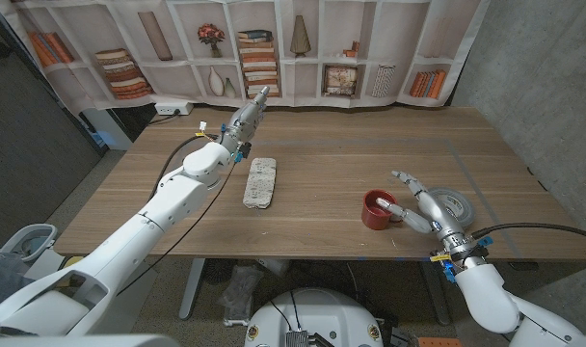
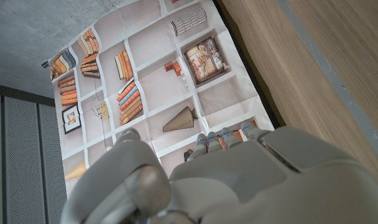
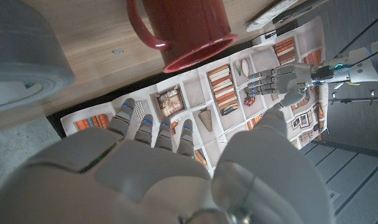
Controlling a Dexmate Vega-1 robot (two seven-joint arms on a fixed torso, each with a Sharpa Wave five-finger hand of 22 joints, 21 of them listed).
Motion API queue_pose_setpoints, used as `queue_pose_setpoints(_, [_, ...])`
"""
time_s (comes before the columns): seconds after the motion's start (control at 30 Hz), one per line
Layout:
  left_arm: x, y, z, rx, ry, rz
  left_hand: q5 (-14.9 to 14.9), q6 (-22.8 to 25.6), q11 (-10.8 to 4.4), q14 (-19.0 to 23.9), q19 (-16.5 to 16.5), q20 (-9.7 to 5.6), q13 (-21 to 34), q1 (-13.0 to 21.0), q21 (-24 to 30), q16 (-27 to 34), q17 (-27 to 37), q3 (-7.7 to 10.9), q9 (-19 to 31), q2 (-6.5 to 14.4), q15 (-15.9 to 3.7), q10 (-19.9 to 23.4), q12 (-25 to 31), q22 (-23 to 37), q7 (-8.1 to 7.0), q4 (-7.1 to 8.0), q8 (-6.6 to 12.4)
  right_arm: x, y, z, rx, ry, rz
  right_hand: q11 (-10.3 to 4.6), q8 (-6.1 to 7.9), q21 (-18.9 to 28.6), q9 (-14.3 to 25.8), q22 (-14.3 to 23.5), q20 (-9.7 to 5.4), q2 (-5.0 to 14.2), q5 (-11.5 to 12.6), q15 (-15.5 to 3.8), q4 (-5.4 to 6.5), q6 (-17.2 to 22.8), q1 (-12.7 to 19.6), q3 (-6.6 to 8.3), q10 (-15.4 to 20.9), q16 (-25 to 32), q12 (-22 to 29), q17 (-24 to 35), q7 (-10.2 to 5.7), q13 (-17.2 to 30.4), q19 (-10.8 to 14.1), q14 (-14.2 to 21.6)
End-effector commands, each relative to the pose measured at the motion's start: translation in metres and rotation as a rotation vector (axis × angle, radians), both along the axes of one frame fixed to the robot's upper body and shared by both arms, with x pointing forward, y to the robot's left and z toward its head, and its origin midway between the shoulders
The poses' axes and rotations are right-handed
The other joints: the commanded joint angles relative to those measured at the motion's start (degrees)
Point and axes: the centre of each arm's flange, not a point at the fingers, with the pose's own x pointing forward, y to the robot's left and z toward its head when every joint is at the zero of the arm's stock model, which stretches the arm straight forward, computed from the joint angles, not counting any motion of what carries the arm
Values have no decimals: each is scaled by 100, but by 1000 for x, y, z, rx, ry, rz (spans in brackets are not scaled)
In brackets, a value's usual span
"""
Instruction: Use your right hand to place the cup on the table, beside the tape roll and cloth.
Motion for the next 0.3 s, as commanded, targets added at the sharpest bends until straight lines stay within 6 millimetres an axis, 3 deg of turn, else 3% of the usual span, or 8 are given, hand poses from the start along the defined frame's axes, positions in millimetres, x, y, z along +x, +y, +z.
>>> queue_pose_setpoints(0.03, [2, 6, -11, -15, 14, 1, -22, 13, -13, -174, -320, 15, 24, -3, -7, 2, 12, -41, 32, 51, 45, 14, -4, 35, -28, 22, 1, -7, 1, 15, -24, -41, -16, 7, 39, 17, 8, 14, 10, 3, 37, 16, 11, 94, -34, -44, 36, 37, 43, 4, -12, 3, 37, 69])
queue_pose_setpoints(0.3, [1, 13, -14, -21, 19, 7, -22, 11, -10, -175, -321, 15, 24, -1, -7, 2, 12, -47, 32, 54, 49, 11, -5, 35, -30, 21, 1, -1, 3, 21, -21, -33, -16, 11, 45, 22, -2, 15, 9, 25, 60, -6, 25, 148, -50, -54, 74, 44, 53, 0, -42, 2, 56, 117])
